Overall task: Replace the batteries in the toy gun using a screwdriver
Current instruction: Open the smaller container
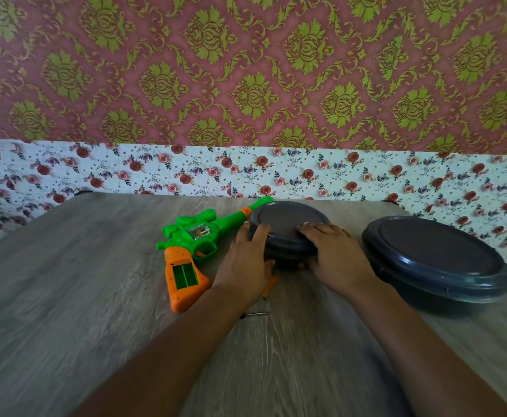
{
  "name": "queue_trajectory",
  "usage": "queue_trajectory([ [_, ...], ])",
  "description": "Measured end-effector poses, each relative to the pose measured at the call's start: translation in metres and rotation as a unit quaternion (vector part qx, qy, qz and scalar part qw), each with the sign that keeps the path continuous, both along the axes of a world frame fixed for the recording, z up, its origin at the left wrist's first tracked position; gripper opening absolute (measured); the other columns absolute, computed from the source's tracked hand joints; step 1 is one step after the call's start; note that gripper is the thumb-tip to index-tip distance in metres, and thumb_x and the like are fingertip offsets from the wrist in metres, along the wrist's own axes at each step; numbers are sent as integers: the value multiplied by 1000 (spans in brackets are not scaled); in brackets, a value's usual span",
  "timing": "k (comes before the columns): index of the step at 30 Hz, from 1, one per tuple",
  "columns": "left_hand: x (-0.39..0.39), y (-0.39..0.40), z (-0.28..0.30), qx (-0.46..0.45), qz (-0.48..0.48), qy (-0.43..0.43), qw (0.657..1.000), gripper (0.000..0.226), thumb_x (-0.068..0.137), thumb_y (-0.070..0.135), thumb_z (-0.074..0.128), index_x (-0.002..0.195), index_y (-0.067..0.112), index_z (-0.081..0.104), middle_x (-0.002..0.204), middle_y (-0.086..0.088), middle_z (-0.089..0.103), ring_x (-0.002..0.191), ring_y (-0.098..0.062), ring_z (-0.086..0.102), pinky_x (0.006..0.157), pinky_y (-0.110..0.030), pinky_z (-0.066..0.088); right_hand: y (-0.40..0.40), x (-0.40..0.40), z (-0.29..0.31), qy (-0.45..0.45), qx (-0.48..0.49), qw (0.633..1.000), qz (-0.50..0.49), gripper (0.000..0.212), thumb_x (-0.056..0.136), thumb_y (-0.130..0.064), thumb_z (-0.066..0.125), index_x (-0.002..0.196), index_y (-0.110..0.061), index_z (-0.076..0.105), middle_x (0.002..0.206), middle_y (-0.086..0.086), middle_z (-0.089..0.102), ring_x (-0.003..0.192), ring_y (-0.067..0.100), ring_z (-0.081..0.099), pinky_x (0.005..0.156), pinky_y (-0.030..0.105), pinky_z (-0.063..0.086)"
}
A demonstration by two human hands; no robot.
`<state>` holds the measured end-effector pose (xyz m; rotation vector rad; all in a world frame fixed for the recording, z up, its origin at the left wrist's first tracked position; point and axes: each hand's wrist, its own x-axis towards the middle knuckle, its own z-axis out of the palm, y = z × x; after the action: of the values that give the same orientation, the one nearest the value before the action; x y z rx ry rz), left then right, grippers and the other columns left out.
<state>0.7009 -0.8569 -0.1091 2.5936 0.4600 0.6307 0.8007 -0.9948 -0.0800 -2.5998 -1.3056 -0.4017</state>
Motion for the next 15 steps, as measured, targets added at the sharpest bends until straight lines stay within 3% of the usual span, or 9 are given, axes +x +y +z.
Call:
queue_trajectory([
  [4,2,-1,2,-13,-13,-26,999,42,91,34,56,128,23,40,131,-10,47,111,-26,52,86,-31,47,1,-2,2,0,-5,1000,-9,64,84,-30,60,141,-23,32,146,-1,38,134,21,33,110,36,24],
  [7,6,-2,14,-79,4,-78,994,21,95,38,49,101,18,52,92,-3,60,84,-16,57,61,-20,37,1,-2,1,3,-6,1000,-14,64,85,-31,60,141,-24,31,147,-1,37,135,20,31,111,35,23],
  [9,14,0,28,-141,45,-73,986,21,96,35,49,87,17,51,75,2,54,73,-11,54,56,-21,34,2,-2,2,9,-4,1000,-13,67,83,-36,62,141,-24,31,147,-1,37,135,20,31,111,36,23],
  [11,27,6,37,-216,98,-56,970,20,95,33,52,97,13,53,82,2,56,87,-17,59,65,-26,39,1,-2,3,26,-1,1000,-4,71,79,-48,63,139,-24,35,145,-1,40,133,20,34,108,36,27],
  [13,38,13,41,-310,165,-66,934,34,92,33,57,111,5,52,102,-10,61,103,-28,59,75,-30,44,-1,0,5,41,19,999,4,69,76,-61,58,132,-23,46,135,0,50,123,20,42,100,35,35],
  [15,44,15,40,-366,206,-77,904,37,88,33,62,108,4,53,112,-16,62,106,-32,59,84,-34,50,0,3,11,48,53,997,-3,56,81,-64,47,114,-21,60,114,1,59,109,21,50,90,35,42],
])
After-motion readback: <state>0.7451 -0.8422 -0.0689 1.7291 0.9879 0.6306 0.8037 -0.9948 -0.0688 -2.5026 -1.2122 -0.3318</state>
